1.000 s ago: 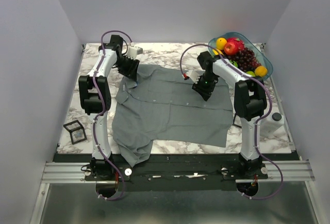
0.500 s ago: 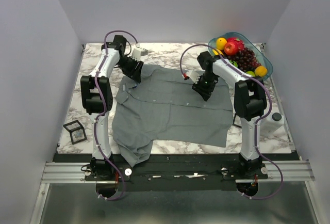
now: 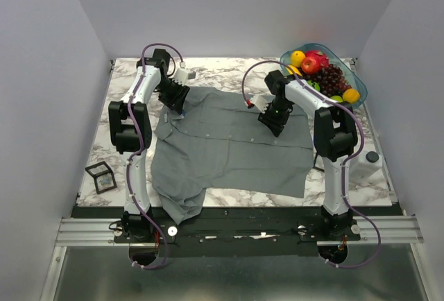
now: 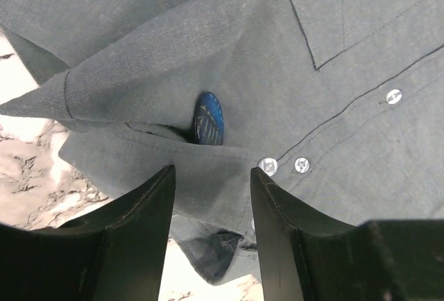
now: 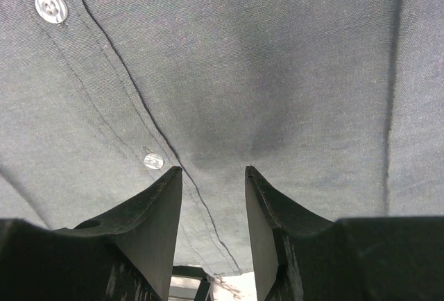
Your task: Remove the brooch from the garment
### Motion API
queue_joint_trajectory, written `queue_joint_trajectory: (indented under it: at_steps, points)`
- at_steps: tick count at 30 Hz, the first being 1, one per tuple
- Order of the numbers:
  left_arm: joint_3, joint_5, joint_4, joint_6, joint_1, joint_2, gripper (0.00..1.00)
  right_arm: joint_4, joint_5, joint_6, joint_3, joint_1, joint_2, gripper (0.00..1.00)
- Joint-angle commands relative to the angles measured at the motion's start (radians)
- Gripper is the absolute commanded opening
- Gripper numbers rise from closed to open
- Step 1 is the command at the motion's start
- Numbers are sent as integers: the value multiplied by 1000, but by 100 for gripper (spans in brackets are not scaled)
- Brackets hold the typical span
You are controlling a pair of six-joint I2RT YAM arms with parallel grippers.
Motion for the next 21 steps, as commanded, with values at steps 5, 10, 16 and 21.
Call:
queue_joint_trajectory:
  at_steps: [5, 10, 16, 21]
  points:
    - [89, 59, -16, -41, -1, 70, 57, -9, -22, 16, 37, 5, 25, 49]
    - [105, 89, 11, -35, -14, 68, 57, -7, -22, 20, 35, 5, 26, 49]
    - [111, 72, 2, 8, -25, 82, 56, -7, -22, 24, 34, 5, 25, 49]
    - [119, 36, -5, 28, -37, 91, 56, -6, -22, 25, 32, 5, 25, 49]
